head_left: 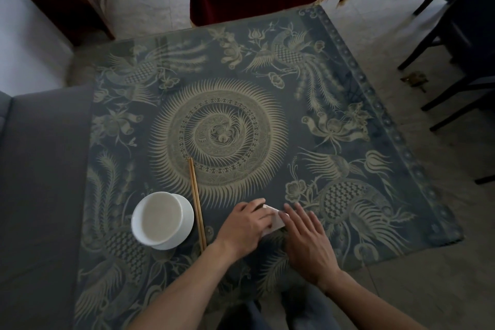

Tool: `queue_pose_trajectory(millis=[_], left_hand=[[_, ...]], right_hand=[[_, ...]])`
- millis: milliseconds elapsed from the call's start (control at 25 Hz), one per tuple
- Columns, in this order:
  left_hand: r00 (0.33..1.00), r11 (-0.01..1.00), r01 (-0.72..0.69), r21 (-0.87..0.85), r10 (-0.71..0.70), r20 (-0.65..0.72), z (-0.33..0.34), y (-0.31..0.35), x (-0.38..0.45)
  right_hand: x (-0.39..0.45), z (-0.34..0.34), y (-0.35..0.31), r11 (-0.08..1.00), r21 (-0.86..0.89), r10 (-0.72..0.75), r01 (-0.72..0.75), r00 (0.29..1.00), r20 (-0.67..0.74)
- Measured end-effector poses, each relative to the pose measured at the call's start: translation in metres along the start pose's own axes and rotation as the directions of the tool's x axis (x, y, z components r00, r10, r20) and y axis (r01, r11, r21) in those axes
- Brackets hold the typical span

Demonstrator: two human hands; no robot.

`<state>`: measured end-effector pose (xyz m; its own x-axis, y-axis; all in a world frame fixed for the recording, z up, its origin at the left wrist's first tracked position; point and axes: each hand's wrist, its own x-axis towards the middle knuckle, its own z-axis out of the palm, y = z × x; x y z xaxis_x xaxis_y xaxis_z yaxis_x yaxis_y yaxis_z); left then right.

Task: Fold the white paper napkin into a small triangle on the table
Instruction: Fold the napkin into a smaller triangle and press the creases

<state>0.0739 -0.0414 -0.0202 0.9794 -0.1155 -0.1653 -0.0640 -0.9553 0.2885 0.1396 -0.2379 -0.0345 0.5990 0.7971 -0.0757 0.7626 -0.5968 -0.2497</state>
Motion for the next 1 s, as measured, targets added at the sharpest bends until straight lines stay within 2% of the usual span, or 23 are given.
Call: queue_pose_trajectory(millis=[160, 240, 400, 600, 800, 1000], left_hand=[[0.996, 0.998, 0.057, -0.015, -0.058, -0.067, 0.010, 0.012, -0.016], [0.998, 0.998, 0.063, 0.012, -0.062, -0.033, 0.021, 0.022, -0.028], [0.986, 0.983, 0.159, 0.088, -0.163, 0.042, 0.023, 0.018, -0.042], [0.990, 0.988, 0.115, 0.105, -0.123, 0.069, 0.011, 0.008, -0.034], [0.976, 0.985, 0.163, 0.062, -0.171, 0.137, 0.025, 0.021, -0.024], [0.966, 0.973, 0.207, 0.107, -0.220, 0.132, 0.036, 0.018, -0.046]], right_hand=[[-0.001, 0.001, 0.004, 0.986, -0.100, -0.120, 0.133, 0.984, 0.130], [-0.007, 0.005, -0.003, 0.989, -0.133, -0.053, 0.071, 0.989, 0.137], [-0.016, 0.010, -0.015, 0.985, -0.171, 0.050, -0.024, 0.988, 0.148], [-0.010, 0.009, -0.023, 0.991, -0.136, 0.030, -0.014, 0.992, 0.122], [-0.002, 0.013, -0.013, 0.996, -0.085, -0.007, 0.023, 0.984, 0.179], [-0.003, 0.022, -0.009, 0.996, -0.083, 0.003, 0.015, 0.978, 0.210]])
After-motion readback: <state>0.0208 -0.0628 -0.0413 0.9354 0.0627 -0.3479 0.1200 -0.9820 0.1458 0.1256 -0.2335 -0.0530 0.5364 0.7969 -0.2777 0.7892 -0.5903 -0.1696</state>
